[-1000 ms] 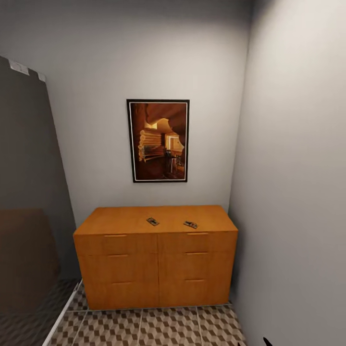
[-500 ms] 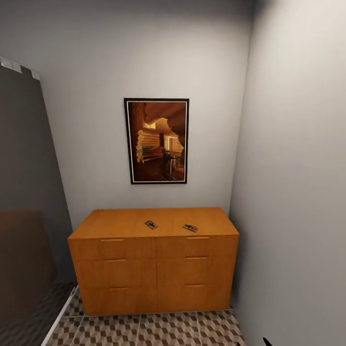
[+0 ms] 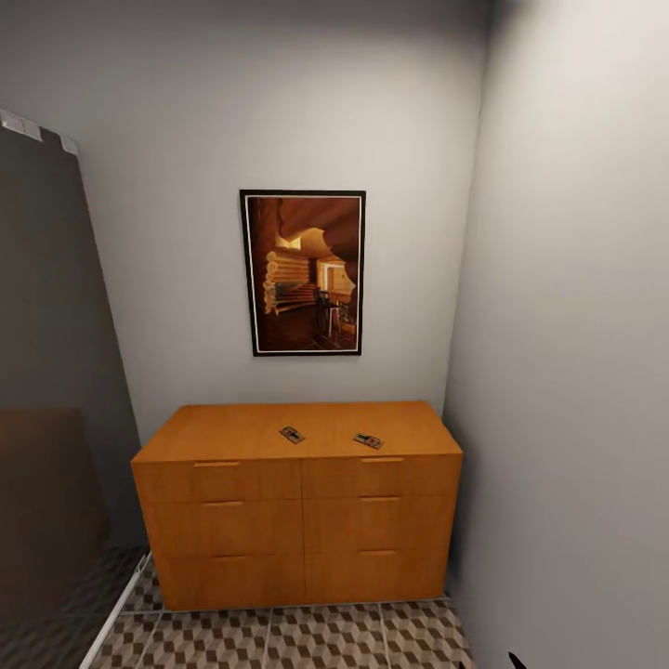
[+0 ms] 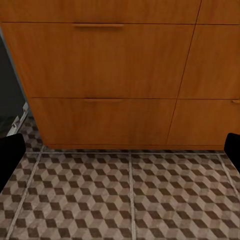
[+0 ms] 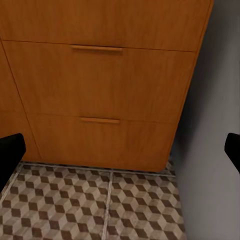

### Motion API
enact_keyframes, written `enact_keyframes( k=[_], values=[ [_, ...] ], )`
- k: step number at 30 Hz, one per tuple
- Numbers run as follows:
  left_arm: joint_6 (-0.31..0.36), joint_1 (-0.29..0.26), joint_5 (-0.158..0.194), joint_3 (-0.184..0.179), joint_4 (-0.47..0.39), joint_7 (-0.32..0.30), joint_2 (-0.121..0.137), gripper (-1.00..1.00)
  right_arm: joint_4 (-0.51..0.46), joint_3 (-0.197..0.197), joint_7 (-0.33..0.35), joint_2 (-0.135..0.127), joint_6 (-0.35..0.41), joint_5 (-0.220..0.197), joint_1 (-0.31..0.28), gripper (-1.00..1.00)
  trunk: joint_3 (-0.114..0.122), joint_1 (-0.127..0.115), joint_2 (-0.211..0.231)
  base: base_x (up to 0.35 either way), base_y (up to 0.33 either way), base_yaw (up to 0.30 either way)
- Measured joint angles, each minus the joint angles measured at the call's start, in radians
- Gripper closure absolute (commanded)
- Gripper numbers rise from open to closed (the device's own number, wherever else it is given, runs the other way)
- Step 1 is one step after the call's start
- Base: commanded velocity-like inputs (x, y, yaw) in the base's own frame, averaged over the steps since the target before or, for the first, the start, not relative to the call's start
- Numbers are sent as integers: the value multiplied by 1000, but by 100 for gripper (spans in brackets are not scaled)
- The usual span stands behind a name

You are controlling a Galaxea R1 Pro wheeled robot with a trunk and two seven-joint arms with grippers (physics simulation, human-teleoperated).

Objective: Take the four mousetraps from the cabinet in the bathroom and place them on the bathroom floor. Make sure all four end up on the same floor surface, and ensure that at least two of them are either under or directly next to the same bathroom sink.

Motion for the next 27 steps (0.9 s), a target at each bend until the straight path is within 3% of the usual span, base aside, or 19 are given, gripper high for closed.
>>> enact_keyframes(
  k=[27],
  values=[
    [0, 0, 1, 0, 35, 1, 0, -100, -2, 0, -1, 5, 1, 0, 0, -100, 0, 0, 0, 0, 0, 0]
  ],
)
